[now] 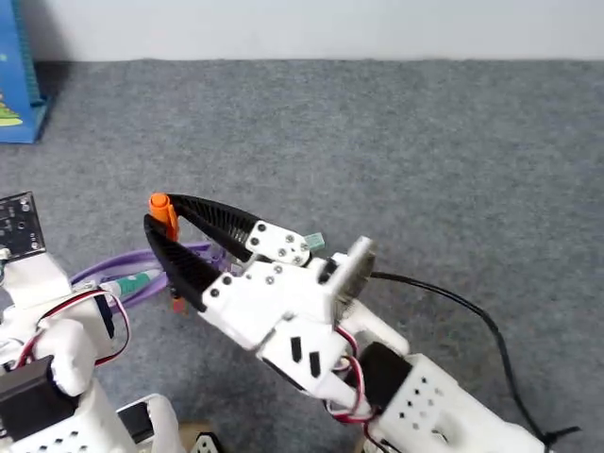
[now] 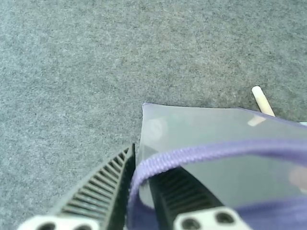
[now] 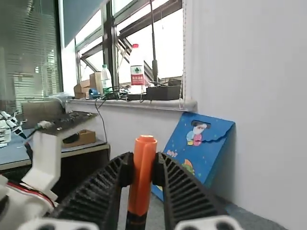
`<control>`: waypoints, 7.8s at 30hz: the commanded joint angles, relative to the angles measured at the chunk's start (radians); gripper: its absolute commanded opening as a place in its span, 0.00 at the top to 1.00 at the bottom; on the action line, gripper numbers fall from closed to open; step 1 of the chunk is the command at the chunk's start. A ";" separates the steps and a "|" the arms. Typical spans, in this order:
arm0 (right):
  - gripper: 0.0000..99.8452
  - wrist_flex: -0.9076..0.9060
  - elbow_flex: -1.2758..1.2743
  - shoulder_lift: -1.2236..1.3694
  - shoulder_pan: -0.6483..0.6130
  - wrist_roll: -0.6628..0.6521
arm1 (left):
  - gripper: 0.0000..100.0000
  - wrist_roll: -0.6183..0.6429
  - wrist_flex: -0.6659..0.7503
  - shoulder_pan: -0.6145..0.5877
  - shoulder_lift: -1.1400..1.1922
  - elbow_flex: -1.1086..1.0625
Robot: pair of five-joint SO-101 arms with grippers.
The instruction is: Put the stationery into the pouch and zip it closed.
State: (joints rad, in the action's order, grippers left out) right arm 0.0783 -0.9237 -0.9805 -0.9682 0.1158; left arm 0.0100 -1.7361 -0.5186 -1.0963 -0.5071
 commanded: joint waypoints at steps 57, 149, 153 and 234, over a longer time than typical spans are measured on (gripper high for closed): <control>0.88 -0.156 -0.196 -0.255 0.030 -0.071 | 0.99 -0.005 -0.017 -0.006 0.008 -0.004; 0.99 -0.883 0.219 -0.294 0.120 -0.224 | 0.99 -0.005 -0.017 -0.006 0.008 -0.024; 0.99 -0.676 0.219 -0.302 0.065 -0.229 | 0.99 -0.005 -0.017 -0.006 0.008 -0.024; 0.80 -1.076 0.218 0.133 0.219 0.074 | 0.99 -0.006 -0.006 -0.180 0.008 0.039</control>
State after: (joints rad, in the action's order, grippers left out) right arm -0.9851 -0.7350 -0.9574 -0.7795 0.1726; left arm 0.0100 -1.7361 -0.6567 -1.0917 -0.5317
